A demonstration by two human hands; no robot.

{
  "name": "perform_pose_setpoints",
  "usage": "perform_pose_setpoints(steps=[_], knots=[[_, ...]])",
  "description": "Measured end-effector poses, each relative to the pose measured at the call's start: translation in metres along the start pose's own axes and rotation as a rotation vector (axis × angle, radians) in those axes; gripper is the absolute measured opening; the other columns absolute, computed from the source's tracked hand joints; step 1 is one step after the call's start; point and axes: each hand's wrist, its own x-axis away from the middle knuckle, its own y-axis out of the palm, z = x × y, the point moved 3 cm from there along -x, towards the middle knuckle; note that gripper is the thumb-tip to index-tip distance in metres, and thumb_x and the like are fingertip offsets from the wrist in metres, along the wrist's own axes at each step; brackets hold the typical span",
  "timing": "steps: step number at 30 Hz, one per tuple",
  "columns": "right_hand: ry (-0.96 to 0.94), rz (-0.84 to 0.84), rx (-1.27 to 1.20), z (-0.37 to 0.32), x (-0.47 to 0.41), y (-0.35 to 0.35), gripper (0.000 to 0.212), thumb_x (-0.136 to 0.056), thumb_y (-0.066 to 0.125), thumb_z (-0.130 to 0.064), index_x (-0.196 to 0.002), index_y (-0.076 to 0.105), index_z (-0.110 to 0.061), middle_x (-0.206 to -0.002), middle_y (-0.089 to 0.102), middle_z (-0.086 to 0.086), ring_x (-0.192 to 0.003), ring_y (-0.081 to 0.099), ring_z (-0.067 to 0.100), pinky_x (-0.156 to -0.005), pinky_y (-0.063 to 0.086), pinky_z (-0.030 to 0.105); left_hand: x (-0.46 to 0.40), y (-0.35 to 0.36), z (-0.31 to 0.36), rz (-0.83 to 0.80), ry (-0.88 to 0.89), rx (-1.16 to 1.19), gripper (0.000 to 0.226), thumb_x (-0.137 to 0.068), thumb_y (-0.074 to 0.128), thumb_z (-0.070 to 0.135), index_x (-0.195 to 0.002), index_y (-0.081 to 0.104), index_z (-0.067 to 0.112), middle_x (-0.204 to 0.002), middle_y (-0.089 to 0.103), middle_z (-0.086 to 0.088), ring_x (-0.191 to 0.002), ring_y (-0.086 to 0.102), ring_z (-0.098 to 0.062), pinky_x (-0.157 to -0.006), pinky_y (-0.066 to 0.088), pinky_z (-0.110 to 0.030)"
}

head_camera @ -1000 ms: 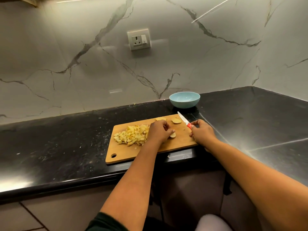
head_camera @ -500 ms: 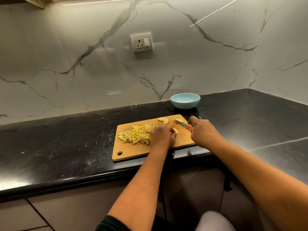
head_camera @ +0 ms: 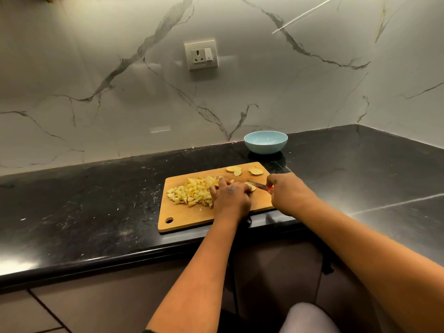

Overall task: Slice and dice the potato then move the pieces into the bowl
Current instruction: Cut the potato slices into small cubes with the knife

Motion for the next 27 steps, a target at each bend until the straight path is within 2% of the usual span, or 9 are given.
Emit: perform_pose_setpoints(steps=[4,8,11,14,18,21,24,27], knots=[[-0.03,-0.012,0.089,-0.007,0.005,0.0,0.023,-0.088,0.057,-0.003,-0.107,0.06,-0.016,-0.089,0.056,0.006,-0.075,0.056,0.02,-0.067,0.052,0.031,0.001,0.0,0.001,-0.01,-0.001,0.005,0.039,-0.098,0.039,0.021,-0.124,0.065,0.034,-0.132,0.06,0.004,-0.13,0.032,-0.025,-0.103,0.02,-0.047],[-0.056,-0.084,0.164,-0.019,0.008,-0.004,0.026,-0.083,0.064,-0.002,-0.105,0.059,-0.014,-0.09,0.053,0.006,-0.082,0.055,0.023,-0.079,0.055,0.037,-0.001,0.001,0.001,-0.016,-0.008,0.015,0.038,-0.098,0.039,0.021,-0.122,0.066,0.033,-0.131,0.061,0.005,-0.131,0.032,-0.026,-0.102,0.02,-0.047],[-0.047,-0.113,0.192,-0.023,0.01,-0.016,0.033,-0.082,0.066,-0.001,-0.111,0.059,-0.014,-0.095,0.053,0.004,-0.088,0.057,0.023,-0.084,0.055,0.039,0.001,0.002,0.002,-0.019,-0.01,-0.006,0.039,-0.098,0.038,0.022,-0.122,0.066,0.032,-0.13,0.061,0.005,-0.133,0.031,-0.028,-0.104,0.018,-0.05],[-0.033,-0.141,0.252,-0.019,0.014,-0.036,0.037,-0.083,0.066,-0.003,-0.119,0.059,-0.012,-0.093,0.053,0.004,-0.089,0.055,0.021,-0.088,0.053,0.035,0.0,0.002,0.003,-0.01,0.002,-0.035,0.039,-0.098,0.038,0.023,-0.126,0.064,0.032,-0.131,0.06,0.006,-0.131,0.032,-0.026,-0.102,0.019,-0.048],[-0.033,-0.161,0.255,-0.011,0.019,-0.05,0.034,-0.088,0.065,-0.008,-0.122,0.061,-0.012,-0.102,0.061,0.005,-0.094,0.057,0.019,-0.091,0.052,0.032,0.003,0.001,0.002,0.006,0.026,-0.014,0.039,-0.098,0.039,0.022,-0.127,0.064,0.03,-0.129,0.061,0.003,-0.127,0.035,-0.024,-0.102,0.021,-0.047],[-0.041,-0.112,0.197,-0.009,0.016,-0.052,0.033,-0.09,0.064,-0.008,-0.122,0.061,-0.016,-0.107,0.062,0.005,-0.094,0.057,0.018,-0.085,0.051,0.028,0.004,0.0,-0.001,0.077,-0.009,0.061,0.04,-0.096,0.042,0.019,-0.131,0.061,0.028,-0.128,0.059,-0.005,-0.127,0.038,-0.023,-0.103,0.023,-0.044],[-0.074,-0.008,0.081,-0.01,0.013,-0.046,0.027,-0.092,0.061,-0.008,-0.116,0.061,-0.018,-0.101,0.059,0.002,-0.087,0.055,0.017,-0.074,0.047,0.025,0.005,-0.001,-0.002,0.11,-0.024,0.086,0.038,-0.096,0.044,0.018,-0.128,0.064,0.026,-0.125,0.06,-0.006,-0.126,0.038,-0.023,-0.102,0.024,-0.042],[-0.07,-0.004,0.063,-0.01,0.01,-0.028,0.028,-0.09,0.061,-0.006,-0.114,0.06,-0.02,-0.1,0.06,0.004,-0.082,0.057,0.017,-0.076,0.054,0.029,0.006,0.002,-0.001,0.067,-0.009,0.042,0.037,-0.096,0.042,0.019,-0.121,0.069,0.024,-0.122,0.063,-0.006,-0.128,0.036,-0.025,-0.102,0.023,-0.045]])
